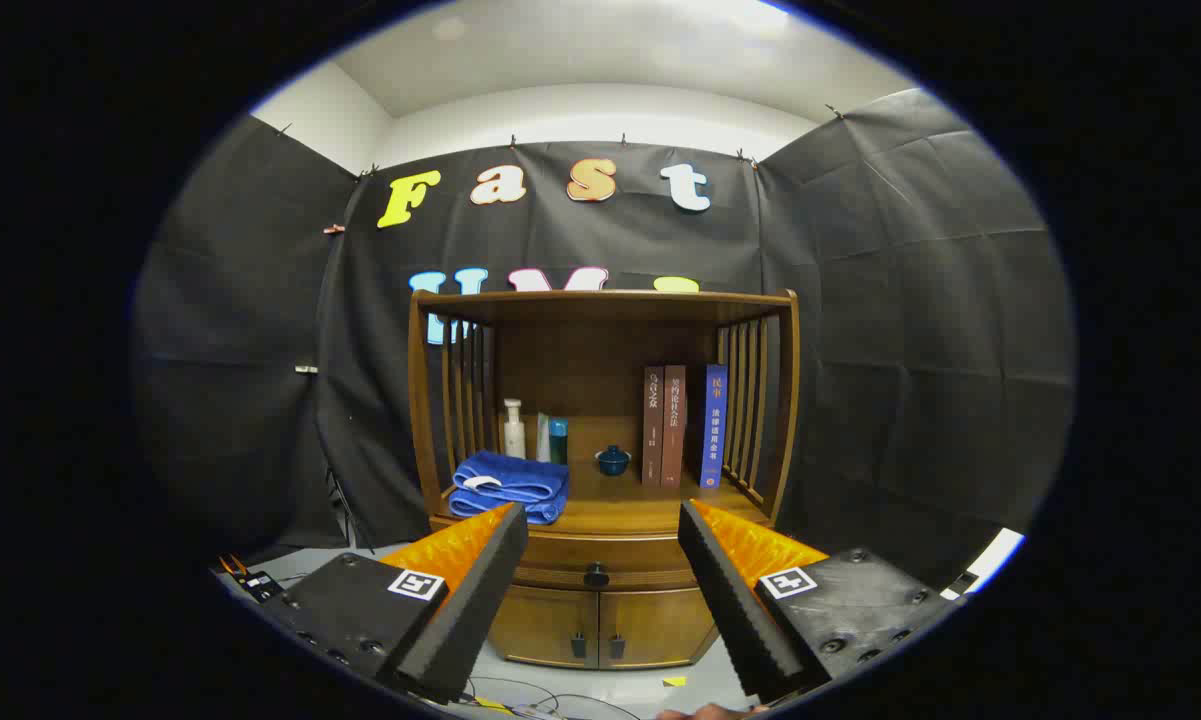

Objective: Pull open the drawer, take out the items inside it, and place them on the countertop above the cabinet.

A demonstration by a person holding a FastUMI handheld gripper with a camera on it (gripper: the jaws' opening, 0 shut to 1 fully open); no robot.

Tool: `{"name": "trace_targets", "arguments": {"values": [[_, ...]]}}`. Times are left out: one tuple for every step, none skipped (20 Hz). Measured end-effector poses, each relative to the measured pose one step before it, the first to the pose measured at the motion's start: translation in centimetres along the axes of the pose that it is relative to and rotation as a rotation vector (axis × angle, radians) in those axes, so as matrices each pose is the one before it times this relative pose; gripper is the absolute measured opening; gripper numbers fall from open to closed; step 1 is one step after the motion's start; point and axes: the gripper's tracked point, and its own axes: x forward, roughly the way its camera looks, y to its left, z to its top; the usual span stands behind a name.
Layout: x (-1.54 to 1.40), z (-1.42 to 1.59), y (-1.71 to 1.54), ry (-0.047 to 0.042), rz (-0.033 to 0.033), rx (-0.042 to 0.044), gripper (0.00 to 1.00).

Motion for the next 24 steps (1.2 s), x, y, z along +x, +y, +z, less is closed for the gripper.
{"name": "trace_targets", "arguments": {"values": [[-0.013,-0.083,0.065,-0.00019,-0.00035,0.00334,0.99],[0.109,-0.198,0.081,0.00180,0.00092,0.00761,0.99],[0.025,-0.167,0.147,0.00248,0.00395,0.00870,0.98],[-0.026,-0.005,0.008,0.00180,-0.00023,0.00542,0.99],[-0.024,-0.095,-0.043,-0.00154,-0.00008,0.00420,0.99],[-0.068,-0.015,-0.093,-0.00143,-0.00142,0.00428,0.99],[0.028,-0.036,0.023,0.00048,0.00017,0.00547,0.99],[-0.069,-0.086,0.070,0.00239,-0.00063,0.00416,0.98],[-0.032,-0.005,0.196,0.00027,0.00278,0.00396,0.98],[-0.077,0.197,0.158,-0.00104,0.00333,0.00125,0.98],[-0.022,0.087,0.234,-0.00169,0.00548,-0.00095,0.98],[0.055,0.063,0.163,-0.00008,0.00265,-0.00448,0.98],[0.131,0.149,0.107,0.00002,0.00174,-0.00625,0.98],[0.094,0.146,0.075,-0.00158,0.00157,-0.00586,0.98],[-0.045,0.264,0.044,-0.00336,0.00143,-0.00249,0.98],[-0.012,0.237,0.094,-0.00255,0.00298,0.00065,0.98],[0.036,0.220,0.033,-0.00466,0.00181,0.00298,0.99],[0.107,0.177,0.070,-0.00373,0.00317,0.00208,0.98],[0.179,0.046,-0.051,-0.00336,0.00051,-0.00075,0.98],[0.245,-0.168,-0.073,-0.00239,-0.00040,-0.00629,0.98],[0.260,-0.200,-0.152,-0.00200,-0.00184,-0.00758,0.98],[0.301,-0.391,-0.074,-0.00169,-0.00161,-0.00613,0.98],[0.368,-0.491,0.061,-0.00379,0.00289,-0.00184,0.98],[0.265,-0.529,0.024,-0.00692,0.00258,-0.00001,0.98]]}}
